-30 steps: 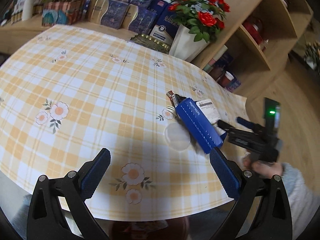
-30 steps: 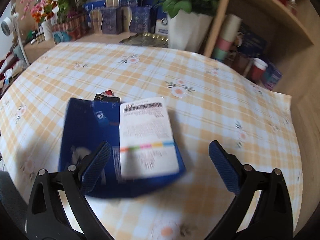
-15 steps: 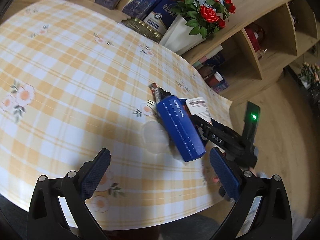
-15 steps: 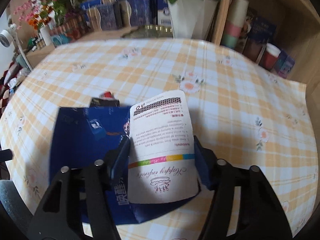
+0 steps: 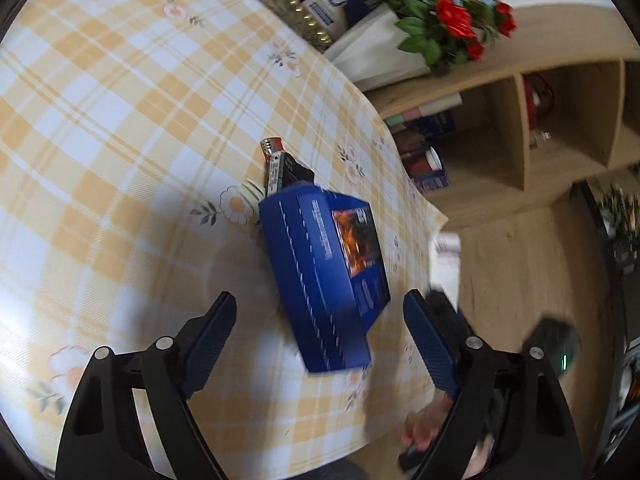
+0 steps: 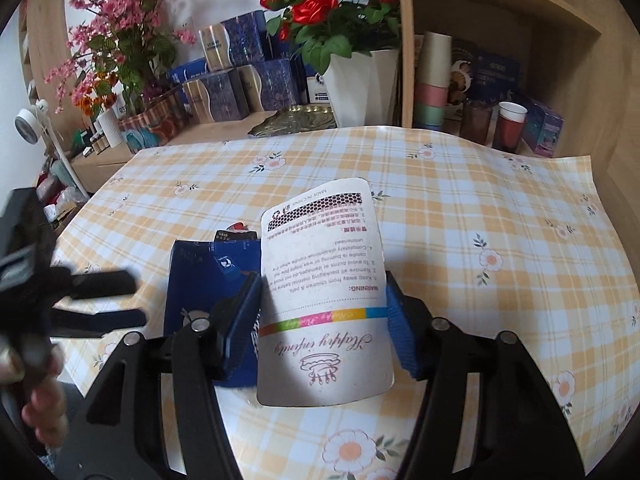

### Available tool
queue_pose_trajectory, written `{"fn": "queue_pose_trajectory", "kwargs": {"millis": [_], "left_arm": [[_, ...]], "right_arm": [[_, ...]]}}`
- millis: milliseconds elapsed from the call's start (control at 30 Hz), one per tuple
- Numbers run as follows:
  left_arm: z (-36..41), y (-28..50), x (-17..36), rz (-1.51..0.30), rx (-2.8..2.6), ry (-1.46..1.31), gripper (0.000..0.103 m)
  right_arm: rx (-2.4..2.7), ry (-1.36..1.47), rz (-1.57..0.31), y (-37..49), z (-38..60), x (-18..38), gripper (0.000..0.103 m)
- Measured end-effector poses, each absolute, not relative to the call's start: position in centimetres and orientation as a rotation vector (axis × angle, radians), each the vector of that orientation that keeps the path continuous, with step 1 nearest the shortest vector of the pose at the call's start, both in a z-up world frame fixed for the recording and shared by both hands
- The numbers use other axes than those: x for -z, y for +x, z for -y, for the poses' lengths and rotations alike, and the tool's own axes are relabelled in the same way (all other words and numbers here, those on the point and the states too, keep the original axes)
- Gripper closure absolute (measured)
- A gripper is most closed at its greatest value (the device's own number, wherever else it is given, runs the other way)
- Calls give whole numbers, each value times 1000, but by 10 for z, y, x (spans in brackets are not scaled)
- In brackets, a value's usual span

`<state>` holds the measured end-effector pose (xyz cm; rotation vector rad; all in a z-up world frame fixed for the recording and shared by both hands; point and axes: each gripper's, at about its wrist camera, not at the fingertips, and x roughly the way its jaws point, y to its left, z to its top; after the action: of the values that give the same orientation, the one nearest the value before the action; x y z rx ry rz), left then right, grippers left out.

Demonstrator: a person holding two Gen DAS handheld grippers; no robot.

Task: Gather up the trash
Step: 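Grasp the white printed pouch with the right gripper while the left grasps the blue luckin coffee box, then carry both items over the bin and open the left gripper to drop the blue box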

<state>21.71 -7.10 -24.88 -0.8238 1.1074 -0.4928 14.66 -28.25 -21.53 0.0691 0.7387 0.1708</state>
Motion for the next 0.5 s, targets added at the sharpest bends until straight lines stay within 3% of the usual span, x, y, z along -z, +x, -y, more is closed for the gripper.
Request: {"fn": "queue_pose_trajectory", "kwargs": {"millis": [267,367,400,500], "left_arm": [[82,243,263,-1148,421,-888,30],[88,247,266,-1156,402,-858,46],[91,248,266,-1164,388,-824,58],[97,247,269,-1170,386,-790,59]], "right_arm": [[-153,106,-739,130,303,220,42],[-143,125,-744,127,311,224,42],[-142,129,-744,126,312,225,42],[-139,145,-747,123,316,229,42]]}}
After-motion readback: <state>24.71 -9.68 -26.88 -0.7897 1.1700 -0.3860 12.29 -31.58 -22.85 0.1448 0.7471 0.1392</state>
